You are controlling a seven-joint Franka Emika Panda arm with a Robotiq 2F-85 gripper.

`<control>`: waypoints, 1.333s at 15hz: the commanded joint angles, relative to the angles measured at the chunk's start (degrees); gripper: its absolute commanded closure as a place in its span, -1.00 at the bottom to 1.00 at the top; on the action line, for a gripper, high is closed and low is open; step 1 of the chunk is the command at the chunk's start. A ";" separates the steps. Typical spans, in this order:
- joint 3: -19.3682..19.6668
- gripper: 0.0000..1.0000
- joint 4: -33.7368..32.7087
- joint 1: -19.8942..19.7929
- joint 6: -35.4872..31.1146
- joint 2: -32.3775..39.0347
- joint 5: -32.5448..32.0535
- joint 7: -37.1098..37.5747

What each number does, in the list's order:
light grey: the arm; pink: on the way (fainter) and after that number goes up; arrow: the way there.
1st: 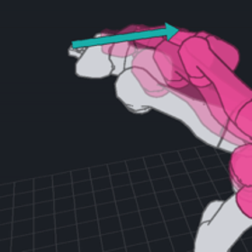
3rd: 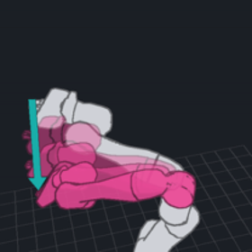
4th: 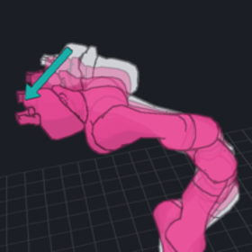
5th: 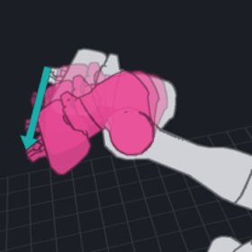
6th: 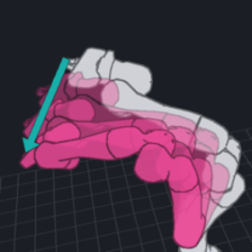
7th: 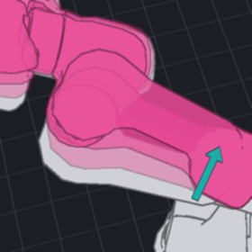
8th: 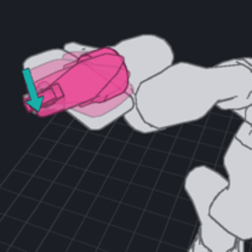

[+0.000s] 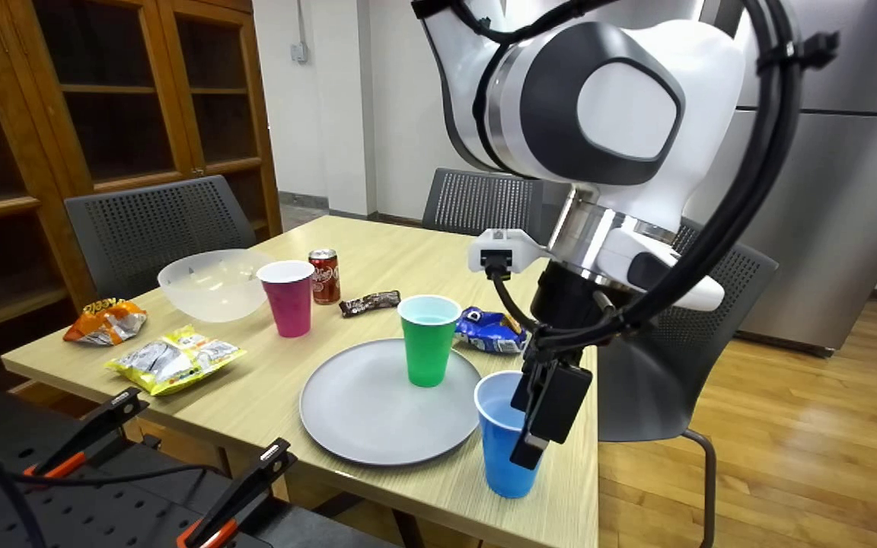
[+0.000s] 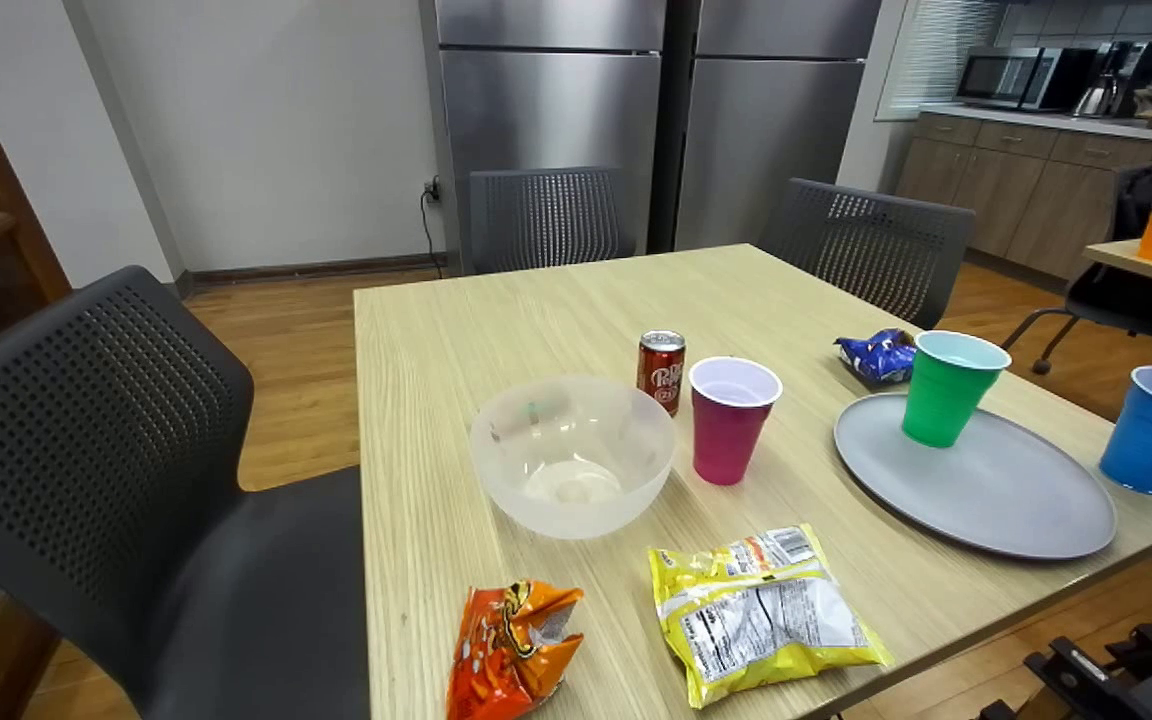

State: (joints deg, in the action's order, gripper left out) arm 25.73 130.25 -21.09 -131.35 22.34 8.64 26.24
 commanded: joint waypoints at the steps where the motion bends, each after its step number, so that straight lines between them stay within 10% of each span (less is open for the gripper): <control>1: -0.52 -1.00 -1.36 -0.07 -0.04 1.38 2.30 1.88; 2: -0.64 -0.58 -1.45 -0.08 0.01 1.55 2.84 1.84; 12: -0.68 0.94 -1.92 -0.02 0.15 1.90 4.77 1.74; 20: -0.45 0.98 -1.40 0.52 -0.53 -1.69 4.12 1.46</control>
State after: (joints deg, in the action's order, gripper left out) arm 25.34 128.01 -20.88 -131.38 23.00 12.50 26.79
